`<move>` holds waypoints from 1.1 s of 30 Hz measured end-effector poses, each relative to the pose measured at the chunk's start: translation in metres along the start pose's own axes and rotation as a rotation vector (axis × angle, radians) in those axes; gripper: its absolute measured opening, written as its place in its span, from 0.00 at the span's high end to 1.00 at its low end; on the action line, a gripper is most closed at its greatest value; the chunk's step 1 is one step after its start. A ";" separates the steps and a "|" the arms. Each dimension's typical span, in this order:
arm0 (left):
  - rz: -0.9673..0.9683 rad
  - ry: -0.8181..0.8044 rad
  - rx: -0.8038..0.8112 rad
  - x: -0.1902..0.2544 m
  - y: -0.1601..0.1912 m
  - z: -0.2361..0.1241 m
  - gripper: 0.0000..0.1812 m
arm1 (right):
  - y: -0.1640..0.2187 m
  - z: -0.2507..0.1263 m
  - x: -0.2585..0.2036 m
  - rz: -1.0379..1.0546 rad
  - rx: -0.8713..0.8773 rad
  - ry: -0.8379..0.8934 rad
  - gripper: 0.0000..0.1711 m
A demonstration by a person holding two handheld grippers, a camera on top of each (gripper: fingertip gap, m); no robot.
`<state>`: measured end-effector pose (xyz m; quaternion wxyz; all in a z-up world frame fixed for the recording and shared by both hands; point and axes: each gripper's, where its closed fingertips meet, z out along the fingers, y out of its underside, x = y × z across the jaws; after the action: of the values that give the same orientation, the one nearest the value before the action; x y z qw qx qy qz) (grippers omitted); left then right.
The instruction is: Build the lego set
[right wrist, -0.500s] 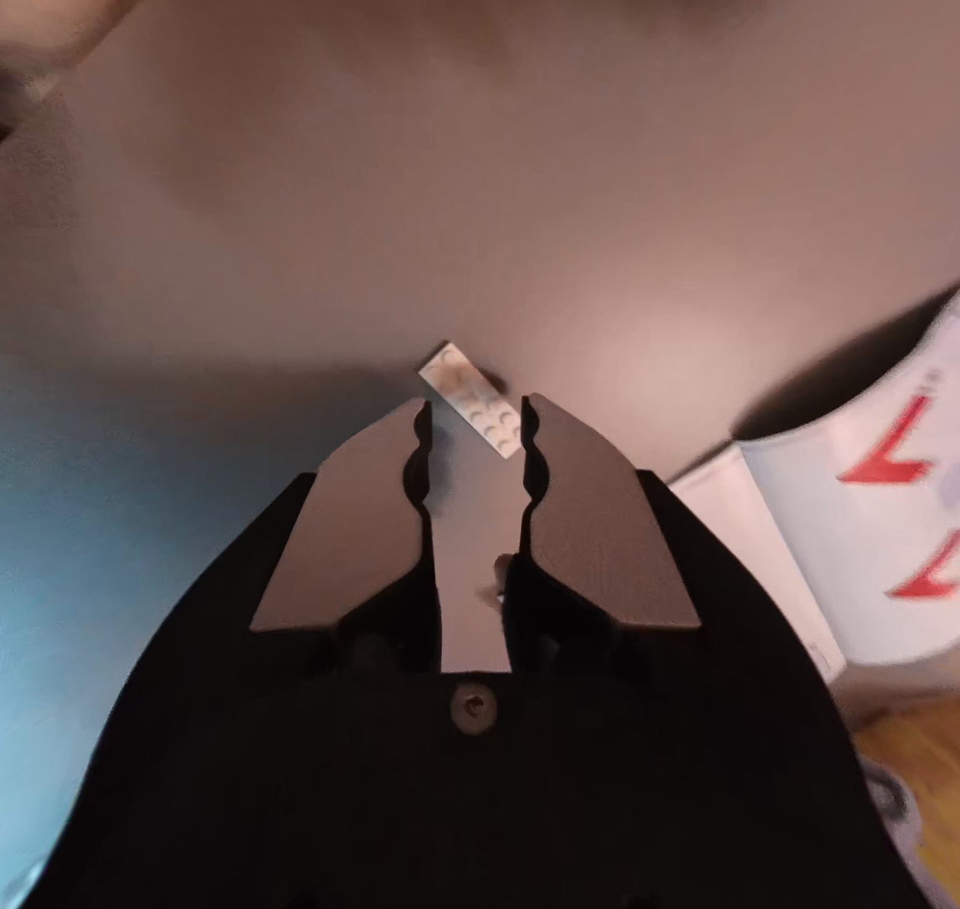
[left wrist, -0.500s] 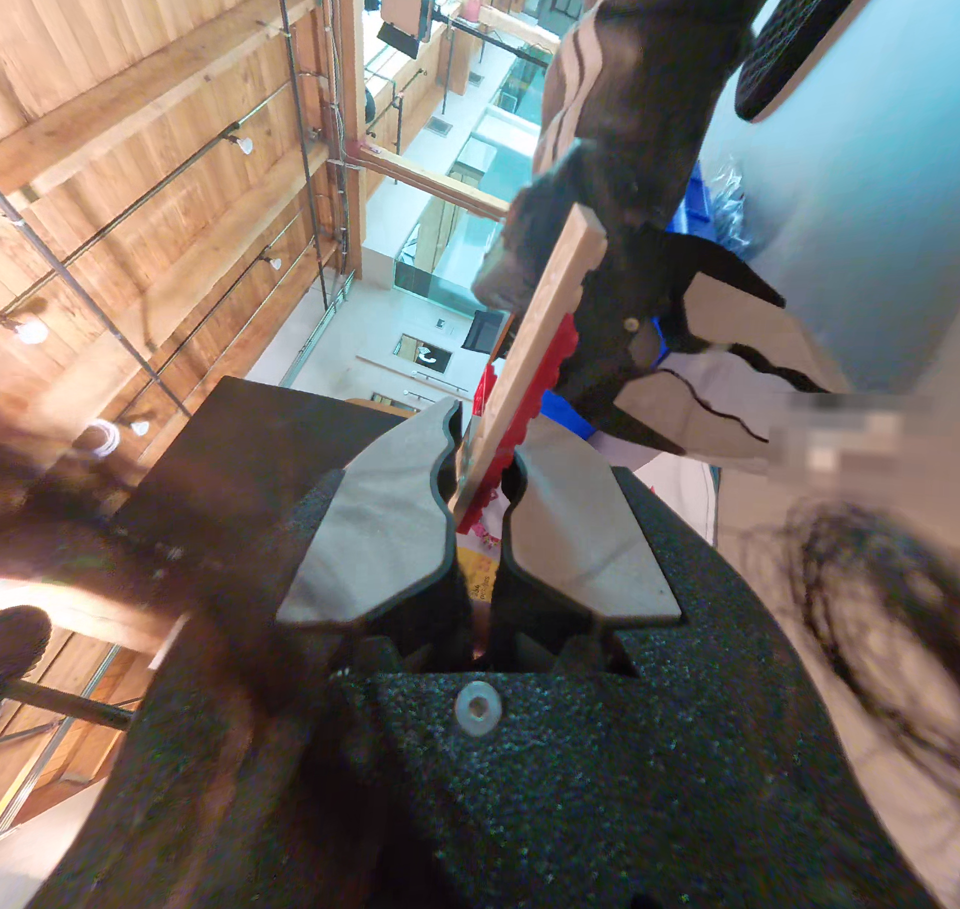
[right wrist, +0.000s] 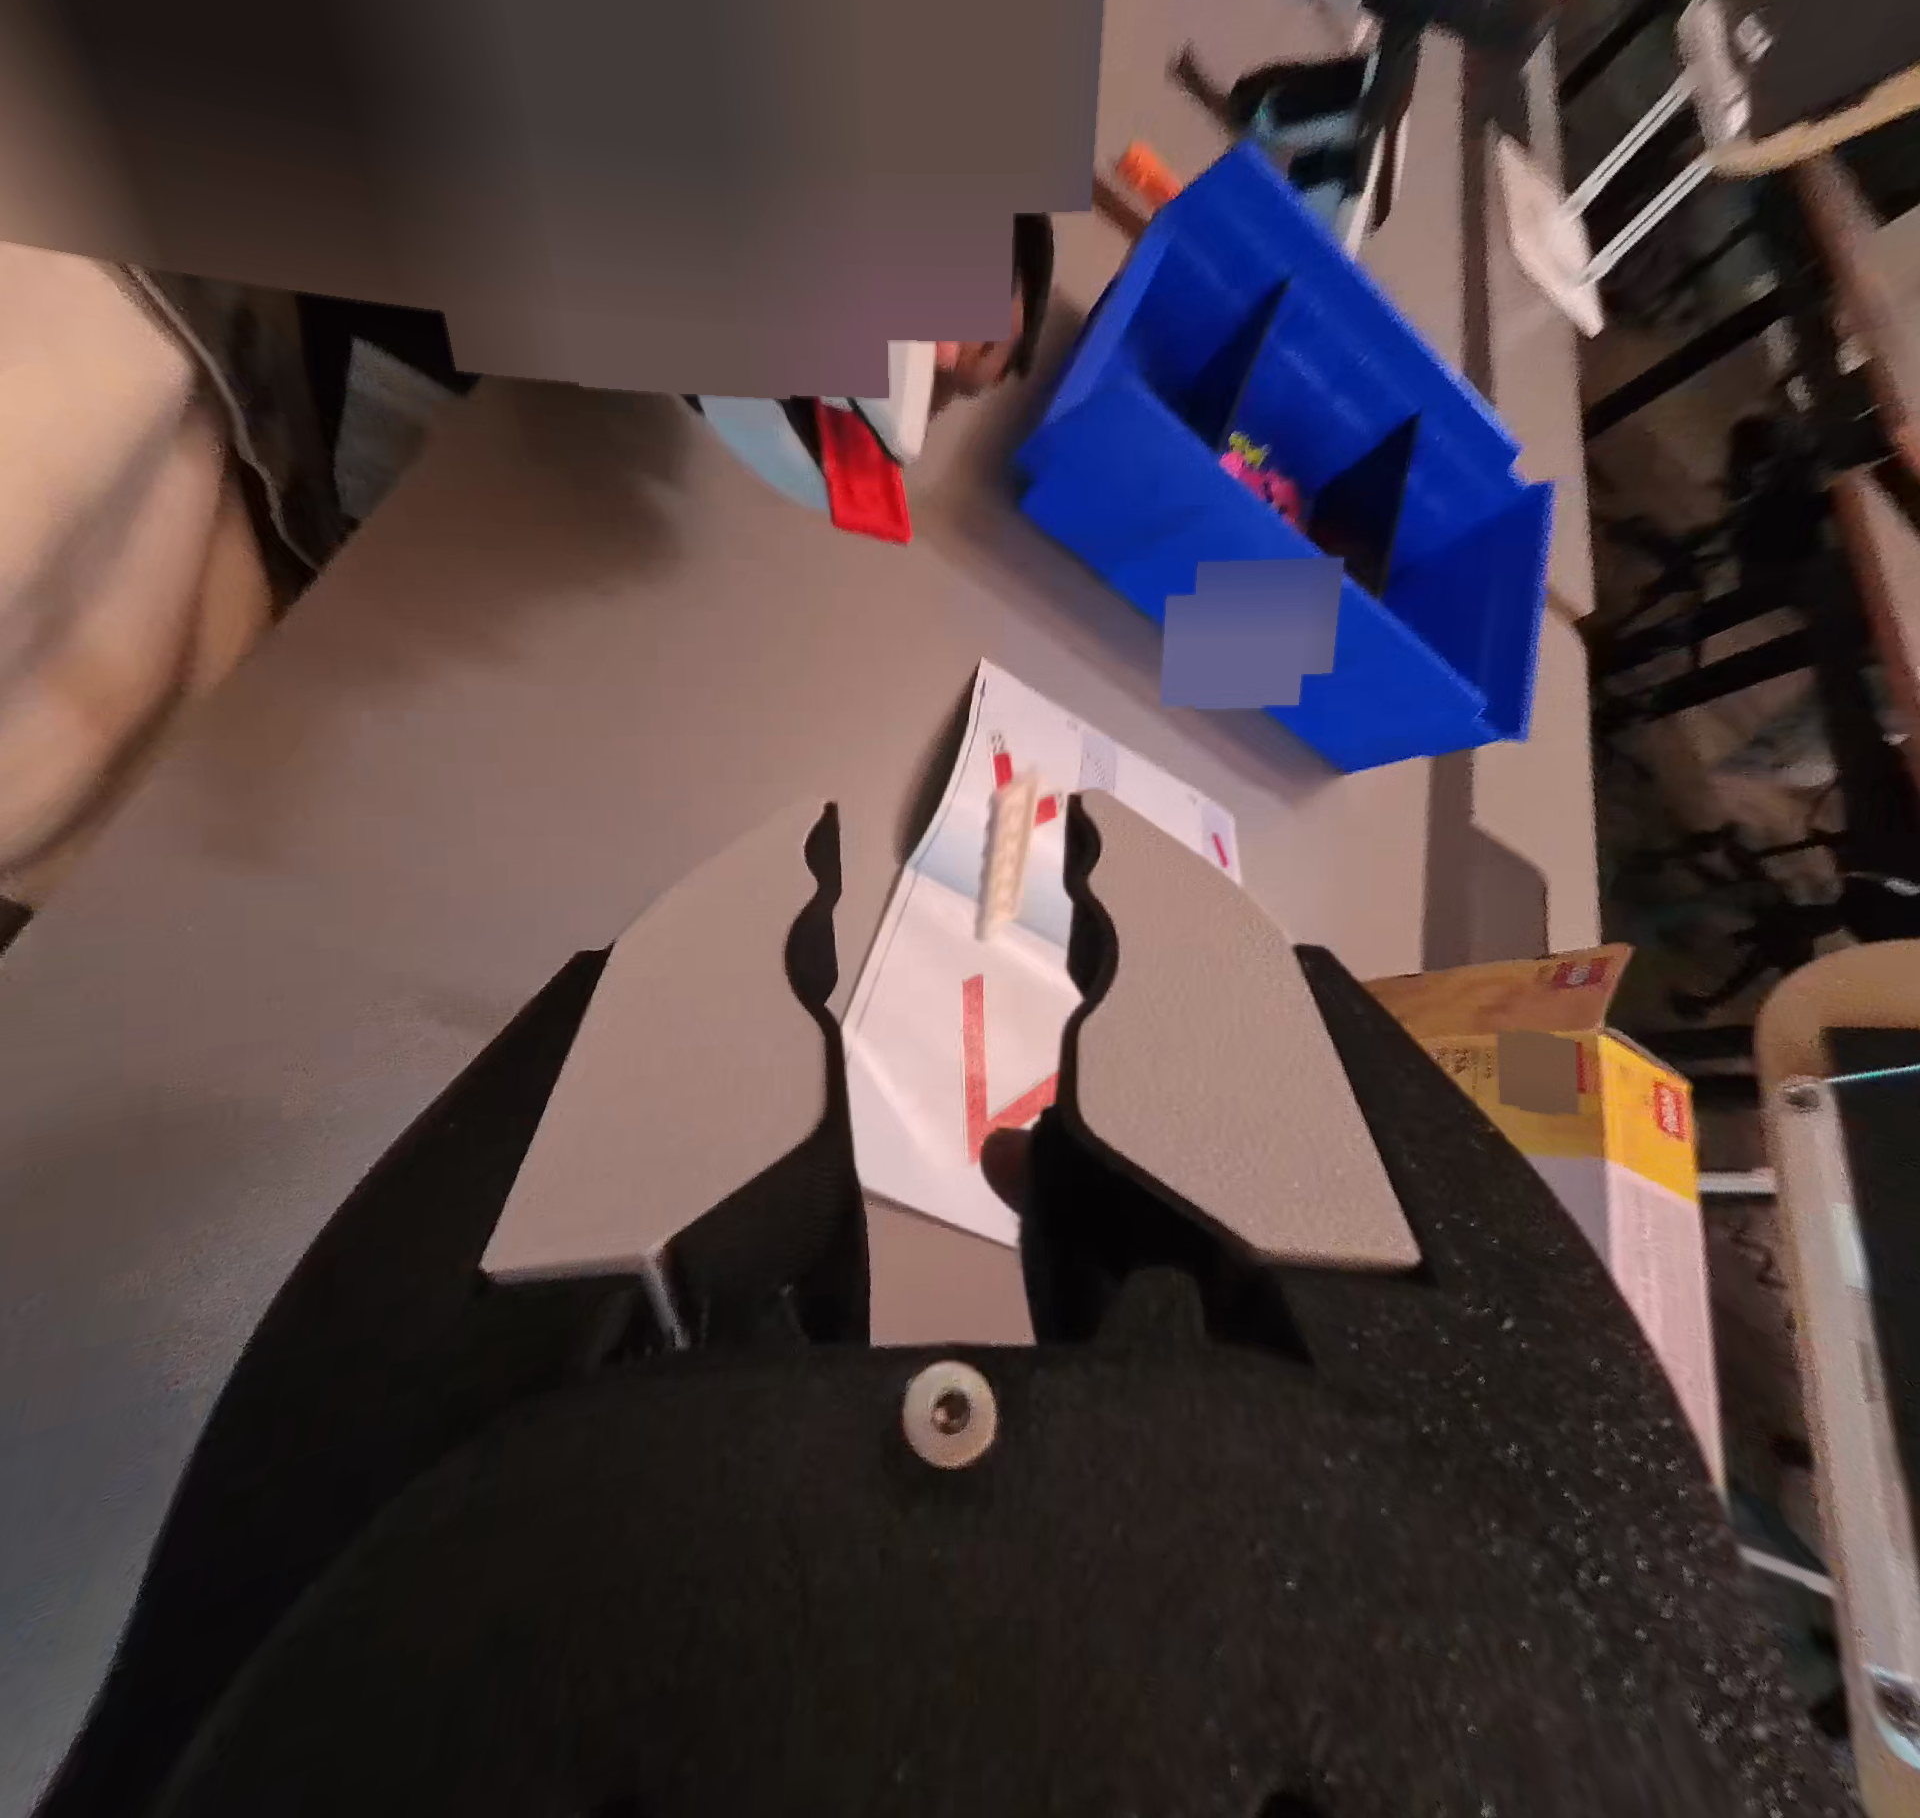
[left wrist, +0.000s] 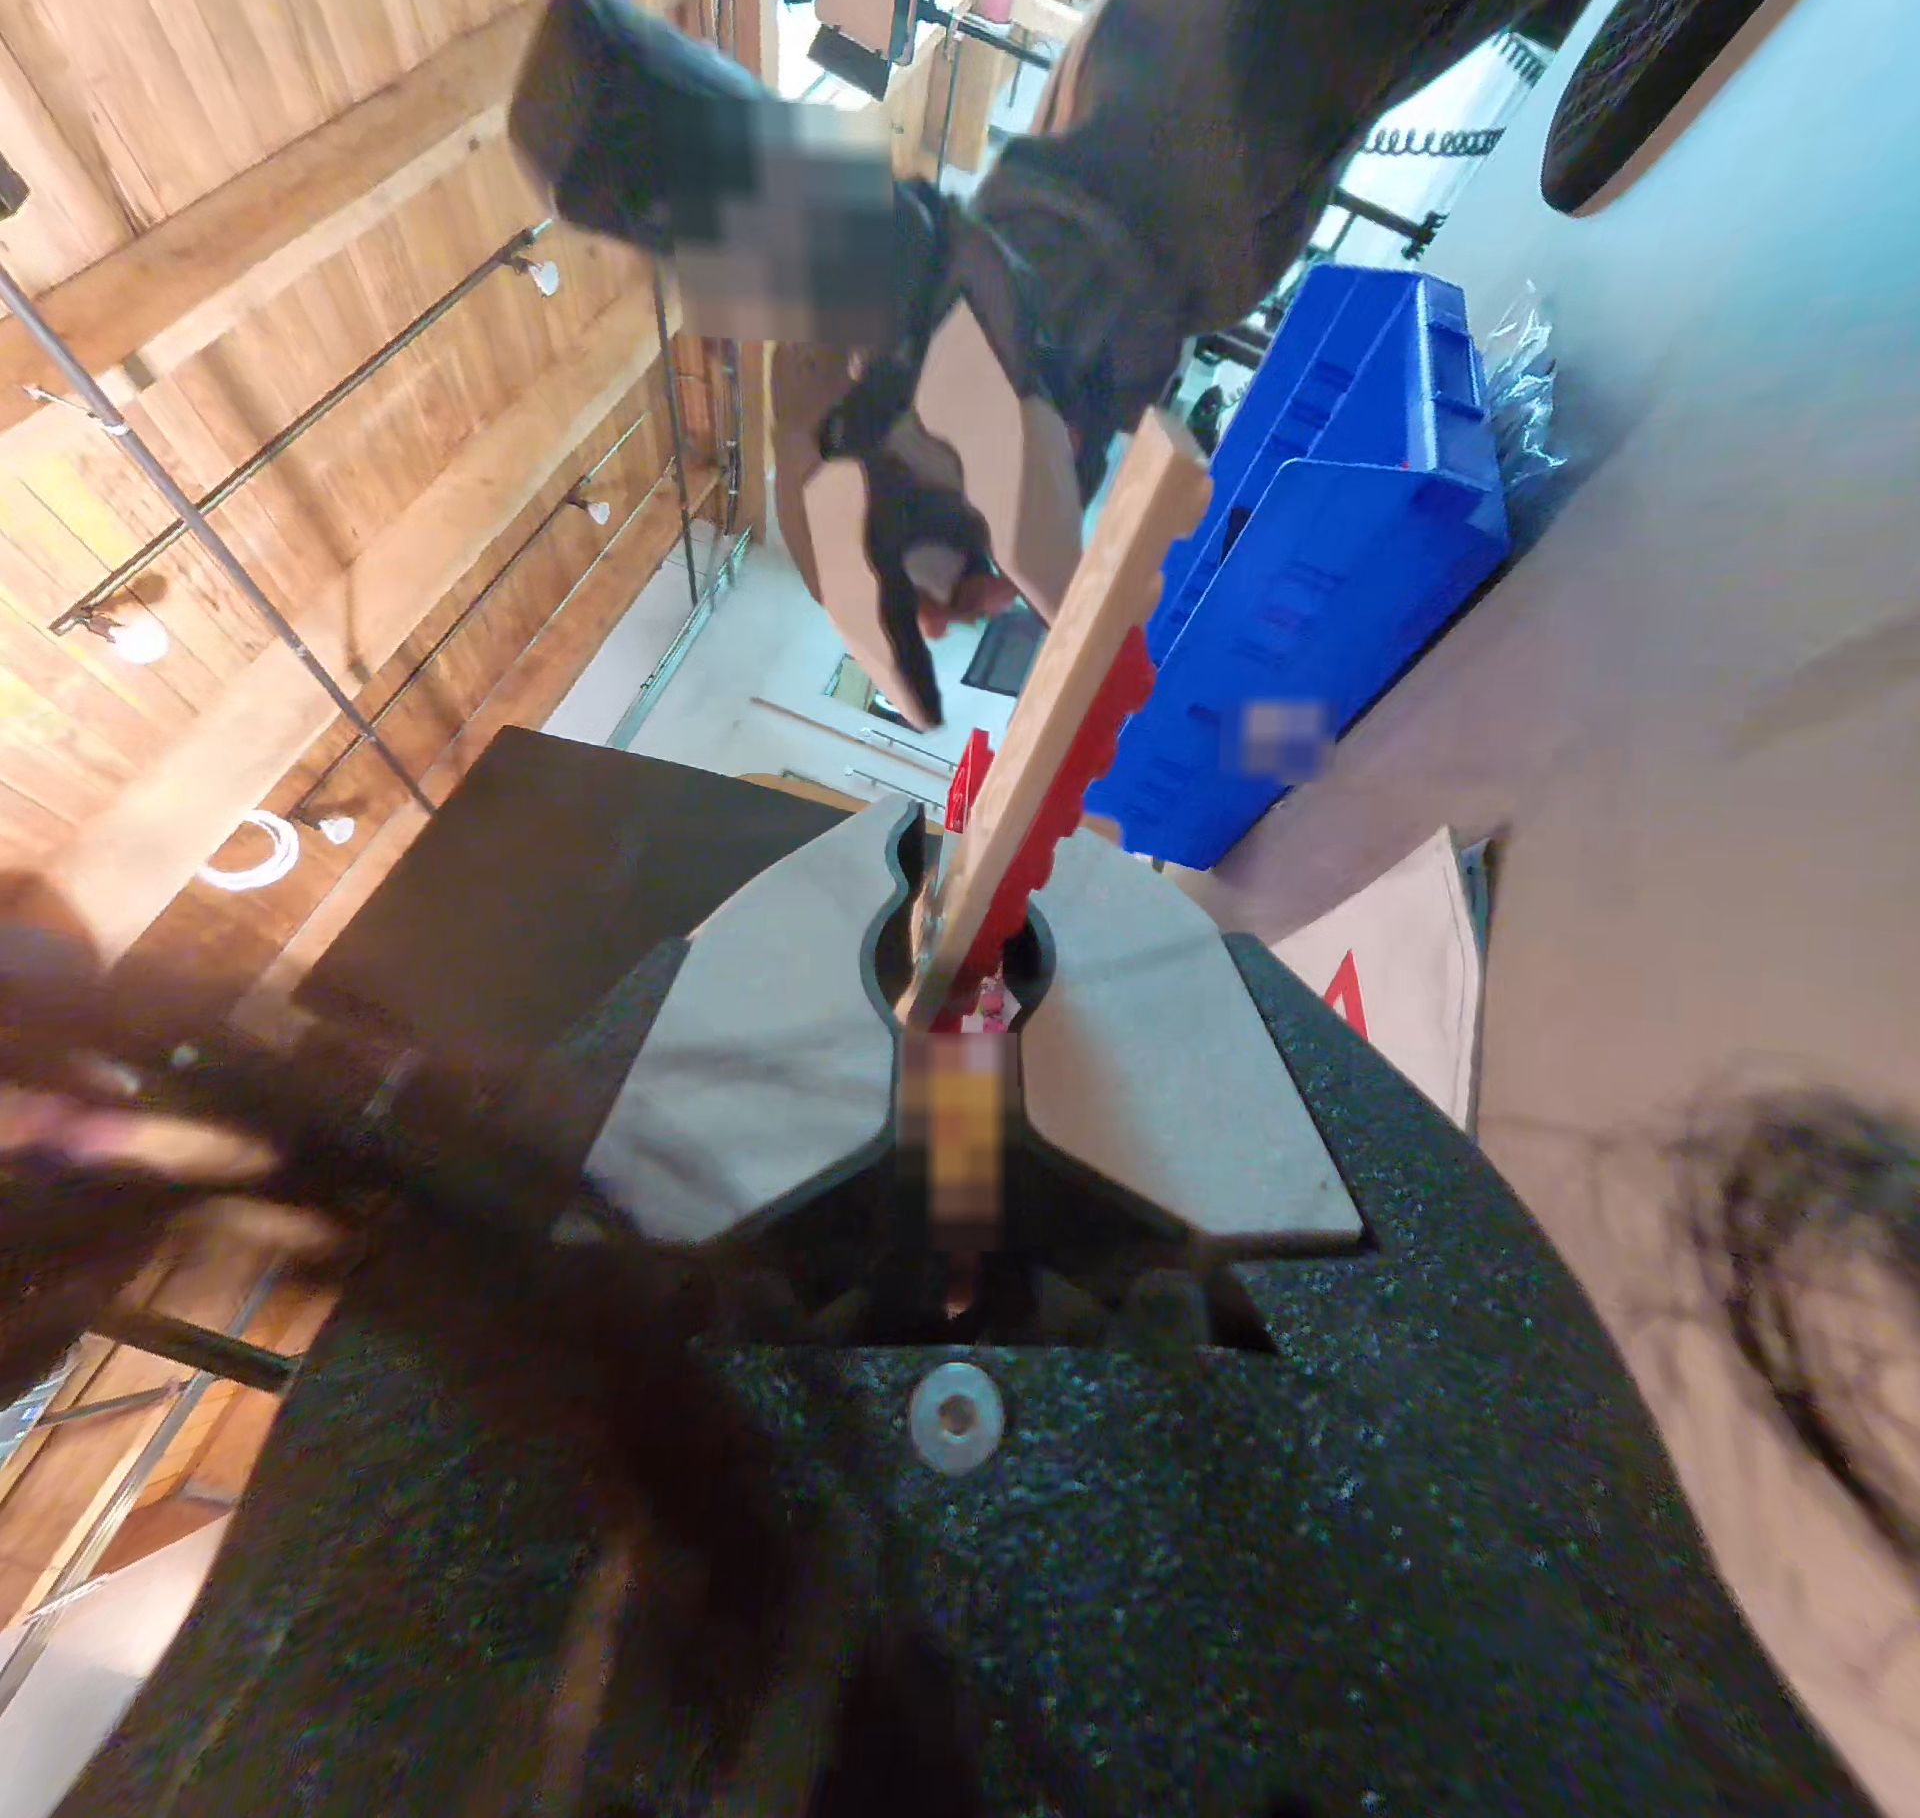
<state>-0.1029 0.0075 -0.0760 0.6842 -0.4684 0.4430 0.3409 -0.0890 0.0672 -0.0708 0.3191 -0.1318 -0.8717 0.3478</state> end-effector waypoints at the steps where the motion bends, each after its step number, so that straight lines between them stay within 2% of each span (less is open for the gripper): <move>1: -0.001 -0.001 -0.001 0.000 0.000 0.000 0.94 | -0.006 -0.006 -0.003 -0.009 0.017 0.006 0.76; 4: 0.003 0.001 -0.006 0.000 0.002 0.000 0.94 | -0.004 -0.011 -0.011 -0.025 -0.017 0.028 0.76; 8: 0.017 -0.002 -0.019 -0.001 0.004 -0.001 0.94 | 0.033 0.005 -0.017 0.056 -0.185 0.094 0.79; 12: 0.016 -0.010 -0.025 -0.004 0.006 -0.002 0.94 | 0.068 0.030 -0.053 0.267 -0.257 -0.003 0.81; 14: 0.018 -0.004 -0.025 -0.002 0.006 -0.002 0.94 | 0.086 0.038 -0.074 0.450 -0.295 -0.060 0.77; 17: 0.017 0.004 -0.023 0.001 0.006 0.000 0.94 | 0.123 0.040 -0.087 0.769 -0.431 0.054 0.71; 20: 0.020 0.012 -0.027 0.005 0.007 0.000 0.94 | 0.125 0.048 -0.093 1.017 -0.346 0.255 0.71; 21: 0.018 0.015 -0.027 0.006 0.008 0.001 0.94 | 0.130 0.049 -0.096 1.061 -0.365 0.339 0.69; 24: 0.013 0.023 -0.024 0.009 0.008 0.002 0.94 | 0.138 0.050 -0.105 1.119 -0.413 0.540 0.69; 26: 0.007 0.025 -0.017 0.010 0.007 0.003 0.94 | 0.139 0.055 -0.106 1.135 -0.399 0.606 0.74; 28: -0.004 0.028 -0.010 0.011 0.006 0.003 0.94 | 0.140 0.067 -0.106 1.162 -0.384 0.596 0.73; 30: -0.006 0.031 -0.009 0.013 0.007 0.003 0.94 | 0.138 0.071 -0.104 1.156 -0.385 0.567 0.78; 31: -0.005 0.031 -0.009 0.013 0.007 0.003 0.94 | 0.141 0.070 -0.104 1.127 -0.409 0.547 0.84; 32: -0.006 0.030 -0.007 0.012 0.007 0.003 0.94 | 0.138 0.071 -0.107 1.076 -0.405 0.477 0.89; 33: -0.007 0.029 -0.004 0.012 0.007 0.002 0.94 | 0.134 0.072 -0.111 1.021 -0.386 0.383 0.90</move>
<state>-0.1034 0.0125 -0.0891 0.6780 -0.4763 0.4505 0.3325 -0.0502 0.0767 -0.2551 0.2331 -0.6521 -0.6721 0.2621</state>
